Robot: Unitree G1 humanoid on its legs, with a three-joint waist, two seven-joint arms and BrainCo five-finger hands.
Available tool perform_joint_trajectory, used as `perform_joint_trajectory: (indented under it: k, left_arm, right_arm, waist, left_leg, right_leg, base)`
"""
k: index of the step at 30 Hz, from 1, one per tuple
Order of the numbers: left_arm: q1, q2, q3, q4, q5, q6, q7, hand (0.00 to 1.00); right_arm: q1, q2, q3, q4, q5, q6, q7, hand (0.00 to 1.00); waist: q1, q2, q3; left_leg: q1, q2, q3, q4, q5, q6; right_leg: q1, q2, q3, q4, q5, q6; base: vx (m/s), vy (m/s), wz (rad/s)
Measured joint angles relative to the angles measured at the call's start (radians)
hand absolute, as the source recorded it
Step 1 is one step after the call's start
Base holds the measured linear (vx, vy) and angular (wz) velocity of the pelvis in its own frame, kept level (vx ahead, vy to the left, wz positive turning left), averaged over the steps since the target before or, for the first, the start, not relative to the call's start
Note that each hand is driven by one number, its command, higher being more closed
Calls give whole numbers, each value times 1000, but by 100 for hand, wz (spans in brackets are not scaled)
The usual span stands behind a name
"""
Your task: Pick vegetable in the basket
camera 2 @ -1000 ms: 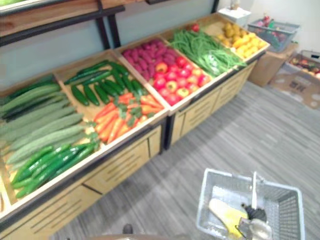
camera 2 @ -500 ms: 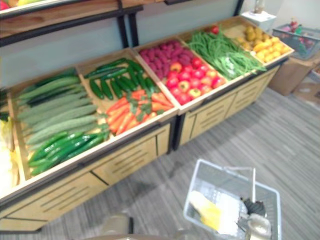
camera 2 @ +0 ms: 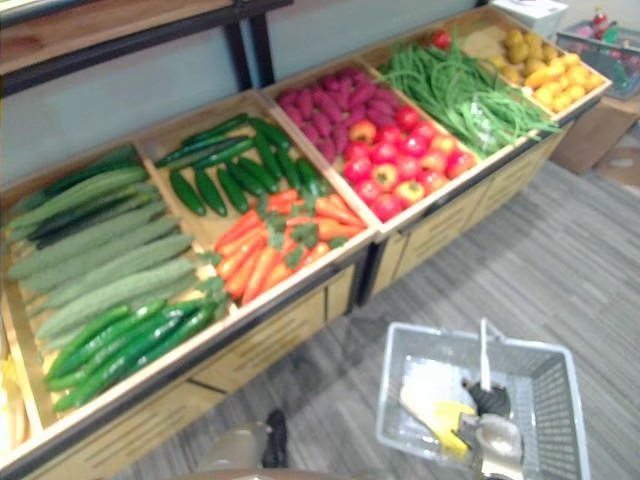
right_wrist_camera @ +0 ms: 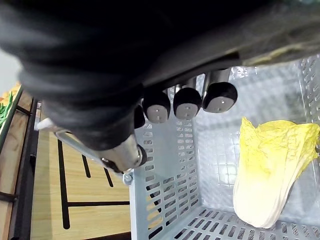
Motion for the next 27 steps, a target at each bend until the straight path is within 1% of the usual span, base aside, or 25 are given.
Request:
perform_joint_trajectory:
  k: [1,2,3,4,5,6,7,8,9,10,11,12,13,14,15,16,17,18,19,21,22,23,24,26,27]
  left_arm:
    - [3,13,-3,-1,-6,2,0,0]
    - [2,21,-5,-1,-9,3,1,0]
    - [-4,45,-6,-3,-10,3,2,0]
    - [-5,50,-6,-5,-10,2,3,0]
    - [-7,56,-1,-11,-10,1,3,0]
    - [-7,56,16,-11,-10,2,3,0]
    - [-7,51,32,-12,-10,2,3,0]
    - [-8,37,65,-13,-10,3,5,0]
    - [-9,23,83,-17,-10,3,7,0]
    - [-9,9,101,-29,-10,4,14,0]
    - [-8,1,108,-31,-10,4,16,0]
    - [-4,-8,124,-32,-9,4,19,0]
    - [6,-8,135,-31,-8,7,22,0]
    - [17,-4,151,-29,-8,12,23,0]
    - [18,-25,164,-27,-9,14,30,0]
    - [9,-40,171,-28,-10,19,39,0]
    - [-2,-51,183,-30,-12,19,39,0]
    - [-7,-57,187,-31,-14,18,38,0]
    - [-12,-69,199,-39,-21,13,38,0]
    - [-12,-84,218,-50,-21,10,39,0]
    - [-10,-93,239,-50,-21,11,39,0]
    - [-7,-97,248,-50,-23,11,40,0]
    - [-2,-99,256,-50,-32,11,41,0]
    - [-2,-99,257,-50,-41,12,41,0]
    - [2,-100,257,-50,-47,12,41,0]
  right_arm:
    - [7,1,6,1,-15,4,0,100]
    - [8,1,7,2,-15,4,0,100]
    - [12,2,3,15,-14,4,-1,100]
    - [12,2,3,20,-14,4,-1,100]
    - [12,0,-5,40,-14,5,-3,100]
    - [15,2,-5,41,-14,6,-3,100]
    - [15,2,-5,41,-14,6,-2,100]
    - [16,3,-6,40,-14,6,-2,100]
    - [17,4,-7,38,-13,6,-2,100]
    - [18,11,-15,34,-12,5,-2,100]
    - [19,17,-24,31,-11,5,-4,100]
    - [24,41,-65,30,-8,11,-25,100]
    - [31,54,-74,30,-8,11,-21,100]
    - [41,68,-76,30,-7,11,-22,100]
    - [55,81,-87,31,5,13,-24,100]
    - [59,82,-99,30,13,14,-24,100]
    - [69,82,-129,29,21,14,-27,100]
    - [74,81,-144,29,32,14,-29,100]
    - [80,82,-164,29,39,14,-33,100]
    - [89,82,-181,30,57,14,-32,100]
    - [91,83,-200,32,63,14,-32,100]
    - [91,83,-212,32,66,14,-35,100]
    - [90,83,-231,32,73,14,-41,100]
    - [91,80,-248,32,73,13,-43,100]
    - [90,80,-257,33,84,13,-44,100]
  waist:
    - [-9,1,-1]
    - [-11,12,-6]
    - [-15,-1,-4]
    - [-16,-4,-3]
    - [-19,-12,-6]
    - [-23,-11,-6]
    - [-23,-10,-5]
    - [-23,-7,-5]
    - [-23,-3,-6]
    - [-20,0,-9]
    - [-17,1,-12]
    - [-2,-14,-21]
    - [-3,-37,-31]
    - [-4,-56,-45]
    - [0,-45,-64]
    - [2,-30,-63]
    - [3,7,-79]
    - [3,20,-85]
    - [1,34,-92]
    - [2,44,-92]
    - [2,48,-94]
    - [4,48,-93]
    - [3,48,-93]
    - [3,48,-93]
    - [3,48,-93]
  left_leg:
    - [67,-4,-8,-44,-1,11]
    - [93,-4,-15,-60,-2,19]
    - [140,-4,-36,-80,-9,30]
    - [150,-4,-40,-85,-9,30]
    - [185,-3,-62,-106,-9,30]
    - [212,6,-87,-119,-8,28]
    - [225,11,-97,-123,-8,28]
    - [241,23,-122,-126,-8,27]
    - [246,34,-142,-125,-10,25]
    - [251,57,-158,-124,-17,0]
    - [253,70,-166,-124,-27,-19]
    - [253,83,-182,-118,-42,-54]
    - [245,87,-198,-108,-59,-87]
    - [235,96,-215,-100,-76,-117]
    - [220,139,-248,-92,-96,-161]
    - [215,165,-259,-93,-94,-167]
    - [204,206,-281,-124,-62,-176]
    - [206,219,-282,-142,-39,-185]
    - [217,237,-274,-177,15,-211]
    - [214,257,-275,-199,70,-210]
    - [201,272,-274,-198,97,-207]
    - [198,281,-269,-199,115,-206]
    - [193,288,-251,-194,133,-192]
    - [187,290,-207,-179,142,-181]
    - [183,291,-146,-165,146,-175]
  right_leg:
    - [-73,6,18,176,139,32]
    - [-91,13,27,232,158,43]
    - [-133,31,24,340,109,7]
    - [-142,33,16,356,94,-2]
    - [-174,34,-33,380,44,-31]
    - [-198,35,-74,356,11,-42]
    - [-206,37,-83,331,5,-50]
    - [-216,38,-88,254,1,-58]
    - [-215,38,-87,172,1,-58]
    - [-209,36,-83,37,9,-54]
    - [-202,35,-82,-25,17,-50]
    - [-196,21,-71,-138,84,-48]
    - [-192,11,-64,-188,168,-47]
    - [-184,11,-46,-201,161,8]
    - [-148,41,-88,-250,58,27]
    - [-146,61,-126,-246,46,17]
    - [-147,90,-172,-236,26,-11]
    - [-148,98,-190,-227,15,-20]
    - [-147,103,-225,-210,0,-33]
    - [-128,115,-269,-213,-12,-50]
    - [-111,130,-292,-234,-14,-55]
    - [-101,140,-304,-247,-16,-59]
    - [-86,145,-319,-263,-18,-63]
    - [-72,148,-324,-279,-15,-66]
    - [-68,148,-319,-292,-10,-66]
  base:
    - [321,143,11]
    - [396,137,31]
    - [259,45,31]
    - [301,16,52]
    - [273,-32,53]
    - [258,-57,57]
    - [243,-106,58]
    - [222,-153,60]
    - [252,-216,77]
    - [192,-210,62]
    - [167,-260,53]
    - [147,-343,39]
    - [129,-391,43]
    - [146,-601,49]
    - [98,-533,46]
    - [106,-599,61]
    - [41,-339,55]
    - [66,-373,75]
    - [48,-262,69]
    - [21,-273,67]
    - [3,-279,51]
    - [1,-247,46]
    - [0,-173,27]
    - [-4,-98,12]
    - [-3,-46,-4]
